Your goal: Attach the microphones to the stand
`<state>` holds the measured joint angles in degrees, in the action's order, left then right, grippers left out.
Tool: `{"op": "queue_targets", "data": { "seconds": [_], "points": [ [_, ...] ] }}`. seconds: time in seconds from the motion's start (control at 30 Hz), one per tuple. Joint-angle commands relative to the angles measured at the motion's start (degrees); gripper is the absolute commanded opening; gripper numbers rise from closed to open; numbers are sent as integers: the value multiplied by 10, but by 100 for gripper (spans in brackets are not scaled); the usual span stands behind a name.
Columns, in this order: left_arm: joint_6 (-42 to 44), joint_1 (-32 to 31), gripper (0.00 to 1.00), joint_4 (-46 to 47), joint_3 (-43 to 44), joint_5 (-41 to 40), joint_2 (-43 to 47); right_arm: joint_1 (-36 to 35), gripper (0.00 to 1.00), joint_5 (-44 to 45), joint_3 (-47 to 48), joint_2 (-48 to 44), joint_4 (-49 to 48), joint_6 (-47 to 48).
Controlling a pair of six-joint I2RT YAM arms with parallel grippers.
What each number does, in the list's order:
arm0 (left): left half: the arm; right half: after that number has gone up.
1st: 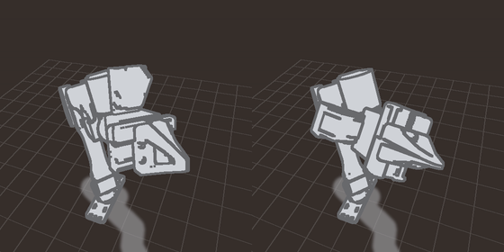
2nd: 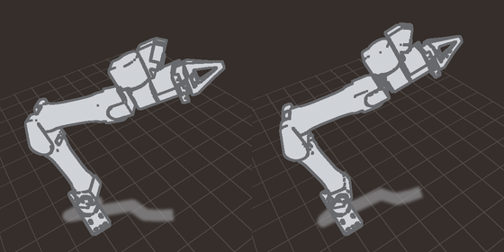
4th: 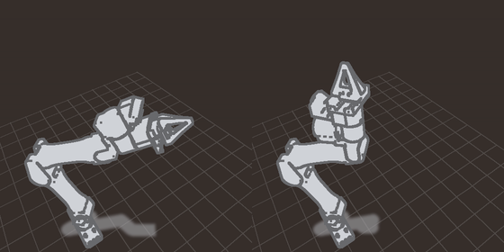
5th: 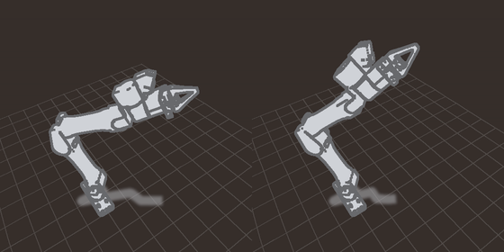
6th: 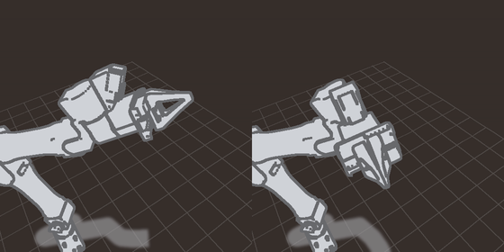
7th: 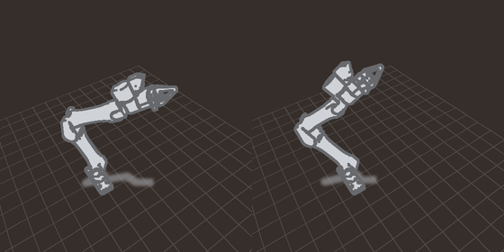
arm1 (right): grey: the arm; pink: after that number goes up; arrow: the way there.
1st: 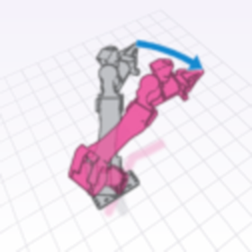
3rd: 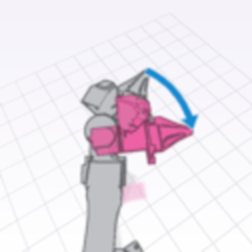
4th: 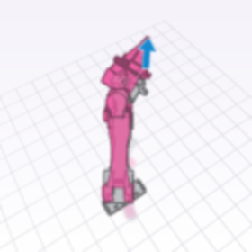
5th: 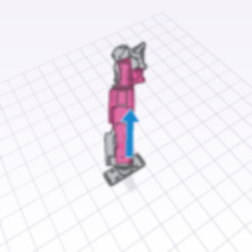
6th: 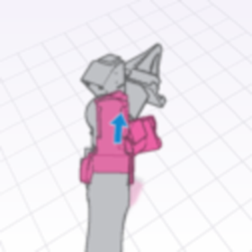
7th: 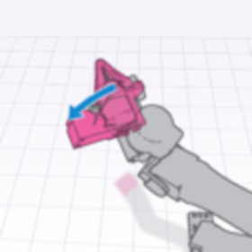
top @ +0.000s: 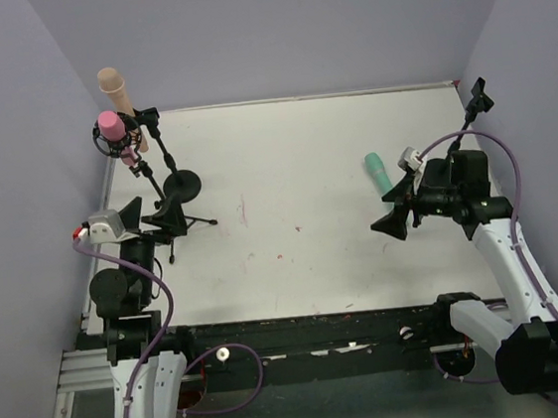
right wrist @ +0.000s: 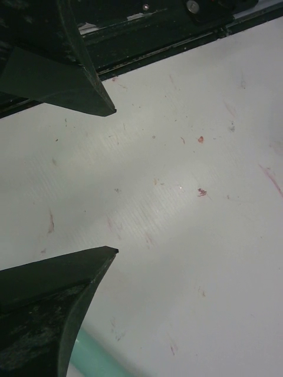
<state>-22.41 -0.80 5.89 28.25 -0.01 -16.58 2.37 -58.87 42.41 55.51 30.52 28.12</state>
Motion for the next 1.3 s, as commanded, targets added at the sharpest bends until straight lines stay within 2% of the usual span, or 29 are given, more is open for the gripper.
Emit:
{"op": "queue_targets", "data": {
  "seconds": [0.0,0.07,0.23,0.33,0.5,0.6,0.73,0.83,0.93,1.1,1.27],
  "points": [
    [-32,4,99,-111,22,236,-6,4,100,32,82,6,98,35],
    [-17,1,99,-113,23,314,-12,2,100,68,138,12,154,38],
    [25,-40,99,-147,29,371,-21,4,100,190,245,2,190,-48],
    [48,-59,99,-177,30,368,-27,69,100,170,266,4,198,-88],
    [79,-101,99,-172,-11,319,9,223,100,143,245,-22,136,-189],
    [90,-114,99,-169,-27,288,38,257,100,180,233,-17,120,-211],
    [105,-135,99,-174,-28,267,55,270,100,284,201,-3,53,-241],
    [114,-149,99,-177,-36,249,72,270,100,313,162,9,-16,-222],
    [117,-153,99,-175,-37,241,84,270,100,319,132,24,-92,-202],
    [120,-155,99,-176,-38,239,83,271,99,272,91,65,-214,-170],
    [123,-155,99,-178,-37,233,79,270,100,235,85,144,-286,-142]
  ]
}}
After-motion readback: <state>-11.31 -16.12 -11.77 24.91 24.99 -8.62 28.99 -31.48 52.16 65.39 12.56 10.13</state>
